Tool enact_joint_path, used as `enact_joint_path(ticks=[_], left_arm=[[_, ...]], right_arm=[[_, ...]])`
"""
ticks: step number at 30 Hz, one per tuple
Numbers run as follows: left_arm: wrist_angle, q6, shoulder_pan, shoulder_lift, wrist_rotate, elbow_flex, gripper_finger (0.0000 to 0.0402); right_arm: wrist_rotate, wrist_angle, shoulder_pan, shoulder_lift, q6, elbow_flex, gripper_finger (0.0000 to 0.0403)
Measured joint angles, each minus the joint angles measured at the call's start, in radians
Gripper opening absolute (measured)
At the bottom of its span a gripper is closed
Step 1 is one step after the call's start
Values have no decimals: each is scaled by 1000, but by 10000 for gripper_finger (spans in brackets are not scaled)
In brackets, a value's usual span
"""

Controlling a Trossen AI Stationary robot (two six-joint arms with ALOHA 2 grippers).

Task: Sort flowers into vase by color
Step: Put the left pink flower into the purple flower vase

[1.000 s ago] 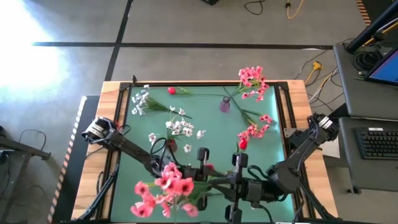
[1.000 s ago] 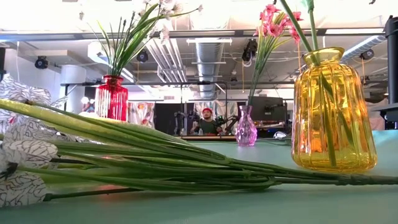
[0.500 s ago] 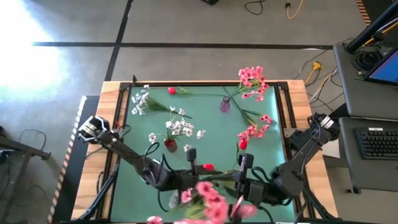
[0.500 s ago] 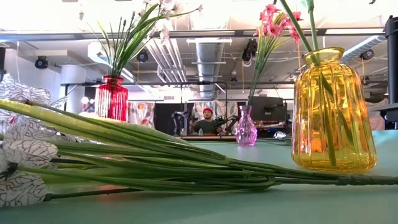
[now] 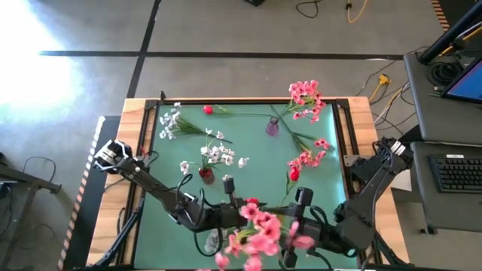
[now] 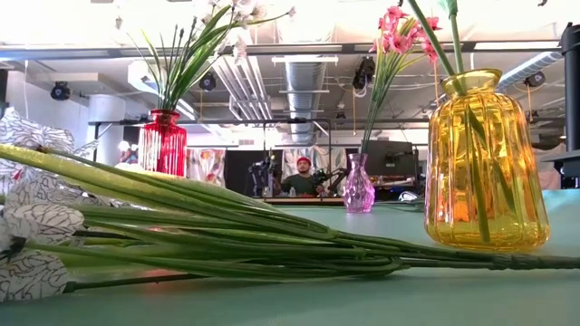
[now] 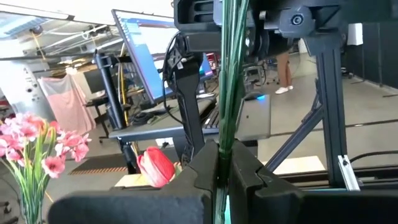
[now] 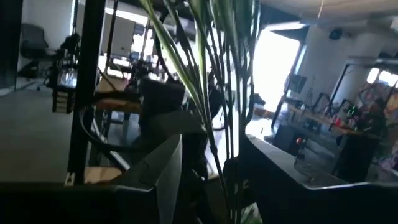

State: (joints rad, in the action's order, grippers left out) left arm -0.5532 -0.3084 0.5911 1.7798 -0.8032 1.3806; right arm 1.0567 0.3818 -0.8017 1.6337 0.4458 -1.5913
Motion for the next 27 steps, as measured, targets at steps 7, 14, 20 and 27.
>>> enact_joint_path(ticks=[7, 14, 20, 27], left_arm=[[4, 15, 0, 0, -2, 0, 0], [20, 38, -9, 0, -30, 0, 0], [20, 38, -10, 0, -53, -1, 0], [23, 39, -9, 0, -53, -1, 0]], right_arm=[[-12, -255, 8, 1, -173, -87, 207], [-21, -281, 23, 2, -140, -120, 227], [-44, -281, 62, 3, -156, -122, 202], [-44, -277, 70, -4, -156, -122, 110]])
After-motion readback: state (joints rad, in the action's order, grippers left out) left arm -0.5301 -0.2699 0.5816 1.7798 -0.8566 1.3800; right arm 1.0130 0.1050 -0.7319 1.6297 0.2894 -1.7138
